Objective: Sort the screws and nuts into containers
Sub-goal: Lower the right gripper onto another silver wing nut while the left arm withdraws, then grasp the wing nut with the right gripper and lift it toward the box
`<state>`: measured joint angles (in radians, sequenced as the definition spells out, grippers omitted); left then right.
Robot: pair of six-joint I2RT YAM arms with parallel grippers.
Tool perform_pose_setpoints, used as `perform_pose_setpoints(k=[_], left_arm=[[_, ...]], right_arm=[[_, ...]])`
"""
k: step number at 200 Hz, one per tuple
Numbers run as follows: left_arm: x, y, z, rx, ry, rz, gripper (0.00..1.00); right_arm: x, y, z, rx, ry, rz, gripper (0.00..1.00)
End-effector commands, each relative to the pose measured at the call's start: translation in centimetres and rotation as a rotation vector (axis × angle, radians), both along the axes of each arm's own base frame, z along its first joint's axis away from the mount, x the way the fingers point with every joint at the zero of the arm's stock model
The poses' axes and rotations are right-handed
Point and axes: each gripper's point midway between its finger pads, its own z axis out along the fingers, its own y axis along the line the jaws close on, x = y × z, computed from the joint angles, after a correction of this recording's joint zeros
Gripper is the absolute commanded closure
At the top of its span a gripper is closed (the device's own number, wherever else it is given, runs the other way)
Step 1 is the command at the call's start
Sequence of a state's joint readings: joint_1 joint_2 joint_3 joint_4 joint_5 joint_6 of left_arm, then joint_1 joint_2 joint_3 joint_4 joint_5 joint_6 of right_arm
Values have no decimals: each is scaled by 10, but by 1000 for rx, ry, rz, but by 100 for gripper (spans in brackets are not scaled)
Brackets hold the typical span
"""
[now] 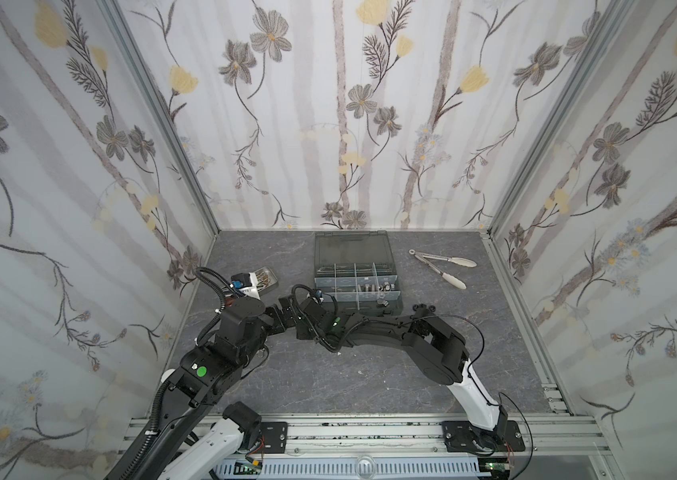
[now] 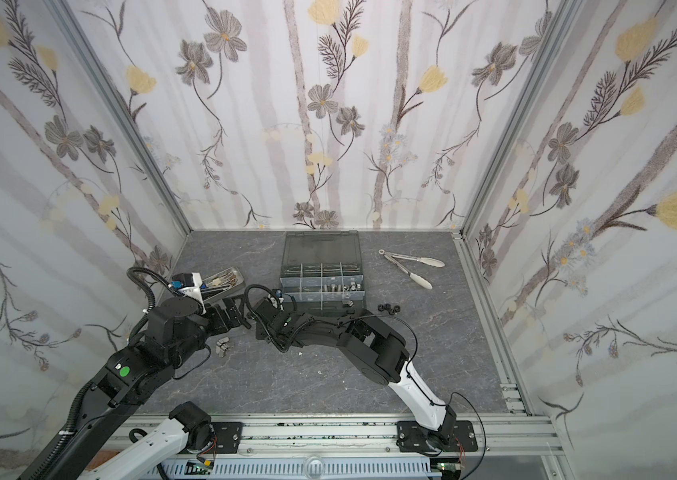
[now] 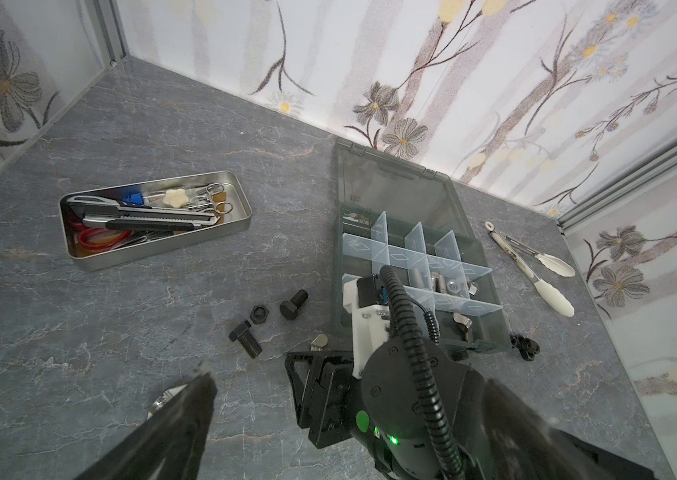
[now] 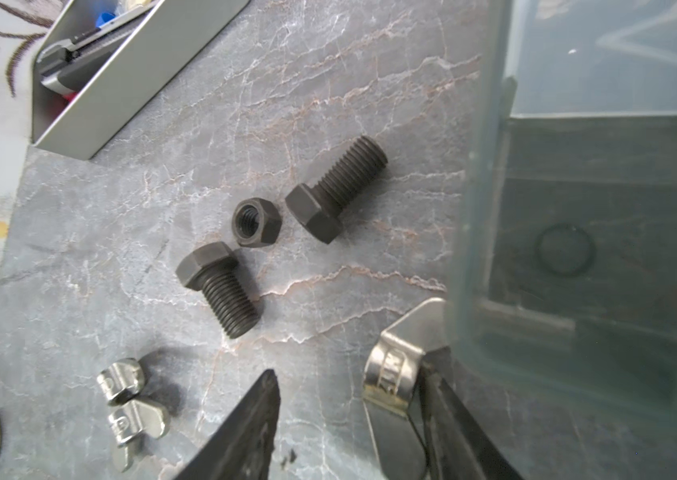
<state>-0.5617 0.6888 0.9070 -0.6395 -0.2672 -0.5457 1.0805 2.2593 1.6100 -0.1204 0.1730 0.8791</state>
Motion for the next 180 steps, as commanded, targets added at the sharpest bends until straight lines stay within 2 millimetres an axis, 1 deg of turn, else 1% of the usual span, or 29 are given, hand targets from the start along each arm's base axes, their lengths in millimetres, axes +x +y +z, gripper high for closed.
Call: perform_pose_setpoints(k=[1,32,52,111,137,180], left_arm=[[2,3,3,8,-13,18,0],[1,5,3,10,-13,22,0],[1,6,3,15,-13,23,0],[0,7,1,19,-11,29,0],[0,8,1,21,-10,32,0],[-1,10,1,27,-9,39,0]], right_arm=[[-1,-19,-19,-149,5,15,48],[0,-19,-25,-197,-4,39,55],[2,-19,-25,-217,-15,43,58],[3,-17,-29,-259,-30,64,71],[4,-16,-25,-261,-44,72,77],[5,-13,-18,-249,-60,86,82]])
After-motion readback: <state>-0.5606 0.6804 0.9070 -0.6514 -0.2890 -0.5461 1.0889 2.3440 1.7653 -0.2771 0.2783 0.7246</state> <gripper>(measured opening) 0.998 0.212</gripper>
